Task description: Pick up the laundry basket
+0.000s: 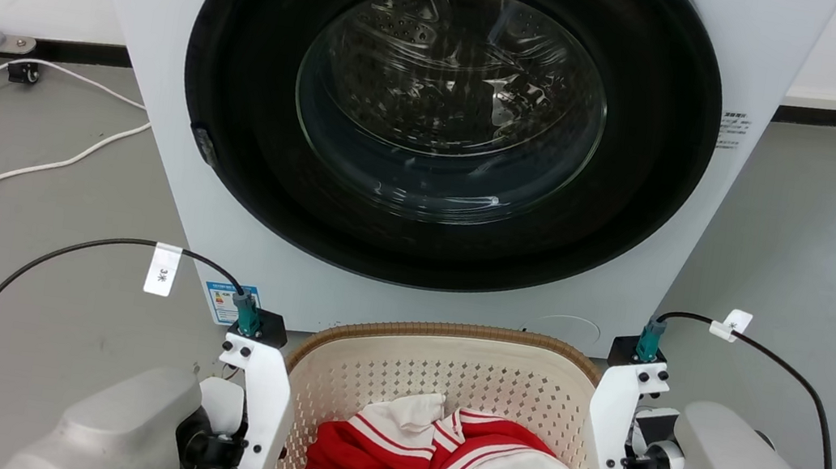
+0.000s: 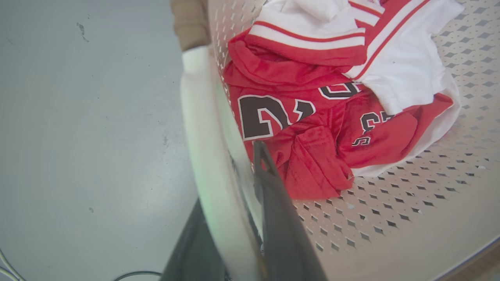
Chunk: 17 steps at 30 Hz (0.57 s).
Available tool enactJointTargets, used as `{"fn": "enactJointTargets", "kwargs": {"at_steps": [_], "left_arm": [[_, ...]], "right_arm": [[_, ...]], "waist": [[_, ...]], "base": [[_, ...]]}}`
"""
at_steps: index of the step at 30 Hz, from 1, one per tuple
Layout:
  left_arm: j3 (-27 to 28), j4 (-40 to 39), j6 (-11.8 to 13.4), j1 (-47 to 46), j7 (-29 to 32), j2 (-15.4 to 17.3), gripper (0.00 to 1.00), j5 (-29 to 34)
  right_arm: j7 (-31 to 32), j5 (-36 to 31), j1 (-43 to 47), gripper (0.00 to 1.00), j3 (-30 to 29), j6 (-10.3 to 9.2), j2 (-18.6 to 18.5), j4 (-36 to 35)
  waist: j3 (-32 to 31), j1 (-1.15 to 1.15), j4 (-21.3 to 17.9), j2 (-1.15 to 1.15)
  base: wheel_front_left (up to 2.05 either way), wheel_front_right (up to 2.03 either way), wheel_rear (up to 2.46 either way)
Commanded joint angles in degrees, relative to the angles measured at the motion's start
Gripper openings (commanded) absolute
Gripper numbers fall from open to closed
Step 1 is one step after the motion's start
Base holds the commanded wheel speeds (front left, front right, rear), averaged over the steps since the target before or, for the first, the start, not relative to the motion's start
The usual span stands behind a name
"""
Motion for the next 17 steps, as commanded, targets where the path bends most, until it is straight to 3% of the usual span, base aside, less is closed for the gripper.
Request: {"fn": "enactJointTargets", "kwargs": {"at_steps": [1, 17], "left_arm": [[-0.28, -0.60, -1.16, -0.25, 0.26, 0.24, 0.00, -0.25], [-0.32, -0.56, -1.16, -0.22, 0.69, 0.06, 0.00, -0.13]], "right_arm": [[-0.48, -0.08, -1.39, 0.00, 0.42, -0.04, -0.84, 0.12], [-0.56, 1.19, -1.38, 0.00, 1.61, -0.04, -0.94, 0.65]], "waist": [[0.02, -0.01, -0.04, 0.00], [-0.08, -0.01, -0.09, 0.00]], "base": [[0.00, 0.00, 0.00], [0.00, 0.00, 0.00]]}}
